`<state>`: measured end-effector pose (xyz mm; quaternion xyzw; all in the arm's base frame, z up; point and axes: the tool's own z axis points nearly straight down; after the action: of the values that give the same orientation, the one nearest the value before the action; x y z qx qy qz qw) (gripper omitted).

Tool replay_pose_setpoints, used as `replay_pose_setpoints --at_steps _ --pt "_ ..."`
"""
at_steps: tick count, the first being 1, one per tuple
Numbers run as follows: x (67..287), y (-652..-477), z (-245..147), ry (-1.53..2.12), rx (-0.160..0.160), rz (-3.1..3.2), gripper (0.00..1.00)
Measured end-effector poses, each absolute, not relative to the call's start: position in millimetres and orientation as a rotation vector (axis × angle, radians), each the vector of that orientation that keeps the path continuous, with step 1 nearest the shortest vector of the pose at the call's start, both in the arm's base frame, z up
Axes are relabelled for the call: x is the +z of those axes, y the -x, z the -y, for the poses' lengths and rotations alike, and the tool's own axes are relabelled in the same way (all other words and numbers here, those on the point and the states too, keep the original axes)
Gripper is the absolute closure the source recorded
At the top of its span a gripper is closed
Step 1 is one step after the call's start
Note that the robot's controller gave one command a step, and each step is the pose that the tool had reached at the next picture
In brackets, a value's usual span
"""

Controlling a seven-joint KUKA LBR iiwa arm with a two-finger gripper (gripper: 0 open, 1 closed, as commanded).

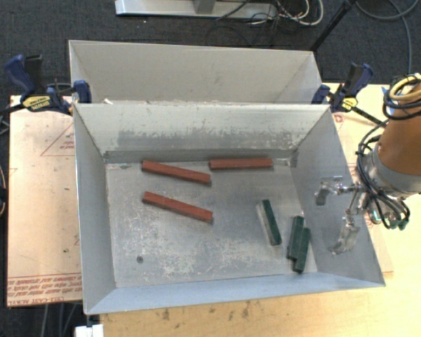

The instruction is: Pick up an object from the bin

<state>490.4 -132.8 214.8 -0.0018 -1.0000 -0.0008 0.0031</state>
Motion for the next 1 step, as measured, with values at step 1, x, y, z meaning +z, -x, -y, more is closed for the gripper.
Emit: replay_pose_setpoints --at_steps 1 --pt "218.0 -492.1 132.2 -0.001 0.000 3.142 0.00"
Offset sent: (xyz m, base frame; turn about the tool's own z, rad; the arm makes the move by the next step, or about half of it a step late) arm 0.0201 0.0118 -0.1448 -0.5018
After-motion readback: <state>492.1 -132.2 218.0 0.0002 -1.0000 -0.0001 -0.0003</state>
